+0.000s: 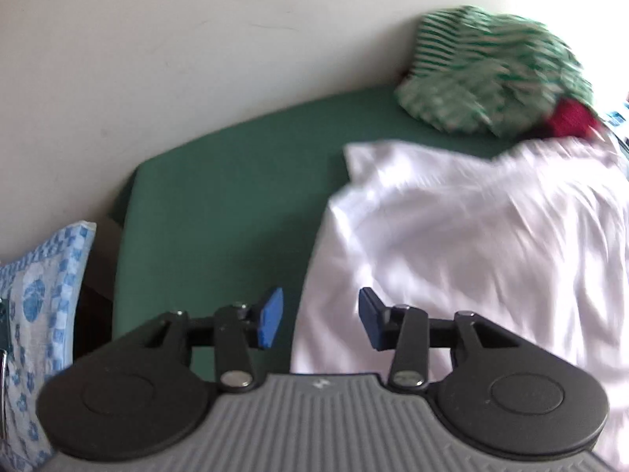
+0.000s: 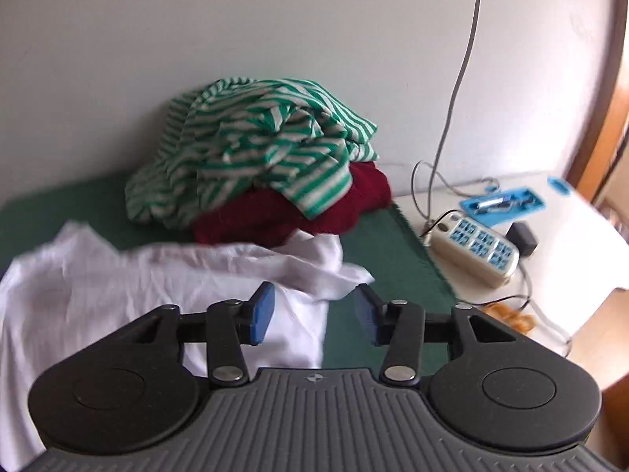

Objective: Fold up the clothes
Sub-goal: 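Open both grippers to drop the shirt onto the bed, then grasp the shirt hem with both grippers and pull it flat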

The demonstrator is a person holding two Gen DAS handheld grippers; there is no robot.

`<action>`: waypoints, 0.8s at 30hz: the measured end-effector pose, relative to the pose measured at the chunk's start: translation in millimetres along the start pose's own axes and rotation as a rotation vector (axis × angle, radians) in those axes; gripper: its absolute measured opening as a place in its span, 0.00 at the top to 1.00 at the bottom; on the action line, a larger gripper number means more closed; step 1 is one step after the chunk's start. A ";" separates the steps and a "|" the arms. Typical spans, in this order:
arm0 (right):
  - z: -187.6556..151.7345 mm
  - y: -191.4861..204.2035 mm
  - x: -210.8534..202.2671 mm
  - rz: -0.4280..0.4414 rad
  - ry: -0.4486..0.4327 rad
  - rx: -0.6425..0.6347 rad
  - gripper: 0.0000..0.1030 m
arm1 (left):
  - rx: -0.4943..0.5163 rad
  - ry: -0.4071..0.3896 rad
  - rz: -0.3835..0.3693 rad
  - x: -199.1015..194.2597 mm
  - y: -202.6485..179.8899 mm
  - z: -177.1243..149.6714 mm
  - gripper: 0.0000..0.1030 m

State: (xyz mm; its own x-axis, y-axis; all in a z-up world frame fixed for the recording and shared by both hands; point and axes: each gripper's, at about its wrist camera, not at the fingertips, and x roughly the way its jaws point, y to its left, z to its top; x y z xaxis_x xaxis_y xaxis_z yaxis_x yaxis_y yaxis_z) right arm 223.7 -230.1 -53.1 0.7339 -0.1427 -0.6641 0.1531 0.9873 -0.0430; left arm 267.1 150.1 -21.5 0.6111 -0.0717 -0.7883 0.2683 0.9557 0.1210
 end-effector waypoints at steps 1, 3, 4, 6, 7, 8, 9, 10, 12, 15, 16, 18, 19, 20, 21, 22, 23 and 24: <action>-13.1 -6.7 -9.2 -0.001 0.003 -0.041 0.46 | 0.001 -0.003 -0.036 -15.3 -0.2 -19.6 0.57; -42.4 -27.7 -31.4 -0.001 0.059 -0.068 0.44 | -0.012 -0.001 -0.142 -49.1 -6.4 -61.3 0.55; -57.1 -38.2 -42.4 -0.002 0.086 -0.081 0.44 | -0.015 0.005 -0.190 -66.8 -14.1 -82.9 0.50; -86.3 -58.9 -64.7 -0.003 0.142 -0.107 0.43 | -0.025 0.013 -0.272 -98.5 -35.2 -124.3 0.39; -98.3 -65.7 -76.6 -0.014 0.173 -0.103 0.43 | -0.017 0.023 -0.325 -111.8 -48.1 -143.1 0.37; -110.1 -72.3 -88.4 -0.024 0.203 -0.098 0.43 | -0.010 0.033 -0.375 -123.9 -61.0 -159.9 0.37; -118.3 -75.9 -98.9 -0.025 0.222 -0.090 0.43 | -0.002 0.041 -0.422 -133.4 -74.0 -172.3 0.37; -126.4 -79.2 -109.1 -0.026 0.239 -0.082 0.43 | 0.002 0.049 -0.470 -141.2 -86.7 -183.4 0.35; -140.5 -79.0 -119.1 -0.028 0.263 -0.087 0.38 | -0.004 0.071 -0.572 -149.1 -109.8 -199.4 0.27; -162.8 -70.9 -127.5 -0.055 0.281 -0.122 0.34 | 0.003 0.122 -0.648 -152.2 -129.1 -215.6 0.18; -168.9 -68.2 -129.1 -0.069 0.279 -0.136 0.34 | -0.003 0.145 -0.678 -151.0 -135.0 -219.3 0.19; -179.1 -67.0 -130.5 -0.077 0.268 -0.139 0.34 | -0.022 0.161 -0.707 -152.7 -146.7 -225.8 0.19; -183.1 -68.5 -130.4 -0.073 0.261 -0.130 0.34 | -0.034 0.171 -0.715 -152.8 -152.5 -228.3 0.25; -182.9 -71.7 -129.0 -0.073 0.248 -0.115 0.34 | -0.052 0.192 -0.727 -151.3 -157.4 -231.2 0.33; -182.6 -75.0 -127.6 -0.074 0.235 -0.100 0.34 | -0.077 0.213 -0.738 -149.4 -161.4 -233.6 0.34; -182.4 -78.2 -126.1 -0.074 0.222 -0.085 0.35 | -0.102 0.234 -0.748 -147.5 -165.5 -236.0 0.34; -182.0 -81.4 -124.7 -0.074 0.209 -0.073 0.34 | -0.124 0.249 -0.753 -147.0 -169.1 -238.6 0.36; -180.2 -83.2 -123.1 -0.063 0.197 -0.100 0.34 | -0.138 0.250 -0.740 -150.1 -171.6 -241.7 0.36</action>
State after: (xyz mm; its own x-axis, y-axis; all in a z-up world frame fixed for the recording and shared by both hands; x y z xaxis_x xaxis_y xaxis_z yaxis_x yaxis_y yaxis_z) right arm 1.4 -282.0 -102.3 0.5801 -0.1972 -0.7903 0.1207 0.9803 -0.1561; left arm -50.7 65.9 -69.8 0.1203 -0.6517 -0.7489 0.4347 0.7128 -0.5505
